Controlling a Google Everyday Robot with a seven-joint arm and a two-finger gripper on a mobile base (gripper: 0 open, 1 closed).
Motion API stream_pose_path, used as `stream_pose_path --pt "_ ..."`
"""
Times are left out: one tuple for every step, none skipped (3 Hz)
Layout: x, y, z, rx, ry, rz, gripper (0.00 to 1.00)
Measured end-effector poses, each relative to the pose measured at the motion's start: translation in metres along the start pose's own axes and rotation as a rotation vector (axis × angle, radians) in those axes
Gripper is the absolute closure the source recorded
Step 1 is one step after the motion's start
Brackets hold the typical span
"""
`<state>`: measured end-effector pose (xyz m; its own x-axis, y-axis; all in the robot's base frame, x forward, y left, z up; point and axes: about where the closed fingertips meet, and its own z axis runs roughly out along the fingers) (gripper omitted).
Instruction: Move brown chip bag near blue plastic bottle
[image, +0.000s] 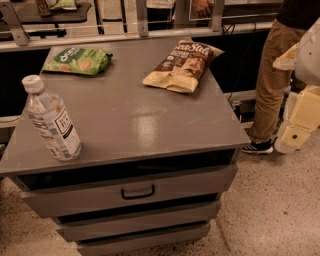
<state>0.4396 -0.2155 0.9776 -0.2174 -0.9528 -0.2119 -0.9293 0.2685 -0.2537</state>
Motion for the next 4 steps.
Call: stream_pose_path --pt "-0.009 -0.008 0.005 0.011 -0.013 -0.008 0.0" --pt "-0.02 -0.03 0.026 0.046 -0.073 0.001 0.0" --pt "-0.037 -0.077 0.054 0.126 -0.181 0.042 0.0" --pt "-0.057 -0.131 0.082 0.201 -0.318 0.115 0.0"
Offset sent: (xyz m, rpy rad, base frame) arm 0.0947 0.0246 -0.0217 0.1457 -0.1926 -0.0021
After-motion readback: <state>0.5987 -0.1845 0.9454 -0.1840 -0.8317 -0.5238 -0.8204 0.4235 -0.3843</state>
